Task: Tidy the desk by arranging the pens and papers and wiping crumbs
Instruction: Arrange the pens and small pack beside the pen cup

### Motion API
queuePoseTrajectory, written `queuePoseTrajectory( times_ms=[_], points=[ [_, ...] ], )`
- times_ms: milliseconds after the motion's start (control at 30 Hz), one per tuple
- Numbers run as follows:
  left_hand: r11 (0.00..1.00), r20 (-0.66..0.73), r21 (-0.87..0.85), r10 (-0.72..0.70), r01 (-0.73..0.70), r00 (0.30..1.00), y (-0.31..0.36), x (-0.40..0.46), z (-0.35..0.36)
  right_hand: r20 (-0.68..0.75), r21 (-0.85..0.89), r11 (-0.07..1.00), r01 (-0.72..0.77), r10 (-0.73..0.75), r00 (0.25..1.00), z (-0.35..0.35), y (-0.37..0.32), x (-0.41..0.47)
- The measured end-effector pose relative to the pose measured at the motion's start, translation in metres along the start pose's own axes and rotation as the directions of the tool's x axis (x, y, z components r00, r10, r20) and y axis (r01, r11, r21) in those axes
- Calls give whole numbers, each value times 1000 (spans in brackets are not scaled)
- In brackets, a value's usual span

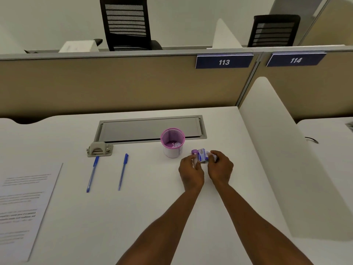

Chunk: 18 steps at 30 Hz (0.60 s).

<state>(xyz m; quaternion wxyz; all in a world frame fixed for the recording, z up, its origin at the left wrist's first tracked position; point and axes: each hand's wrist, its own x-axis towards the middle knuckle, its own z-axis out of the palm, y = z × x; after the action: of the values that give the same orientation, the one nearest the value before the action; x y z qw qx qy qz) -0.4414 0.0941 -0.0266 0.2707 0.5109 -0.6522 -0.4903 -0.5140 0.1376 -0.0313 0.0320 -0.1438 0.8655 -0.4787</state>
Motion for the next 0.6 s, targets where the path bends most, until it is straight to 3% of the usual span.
queuePoseTrajectory(
  times_ms=[233,600],
  points=[
    [985,151,159,35,-59,988,-12,-1,1,-110,13,963,-268,268,957,-6,3,17],
    [982,168,124,120,-141,978,-15,9,4,-43,-118,966,-232,228,973,-6,-3,24]
  ],
)
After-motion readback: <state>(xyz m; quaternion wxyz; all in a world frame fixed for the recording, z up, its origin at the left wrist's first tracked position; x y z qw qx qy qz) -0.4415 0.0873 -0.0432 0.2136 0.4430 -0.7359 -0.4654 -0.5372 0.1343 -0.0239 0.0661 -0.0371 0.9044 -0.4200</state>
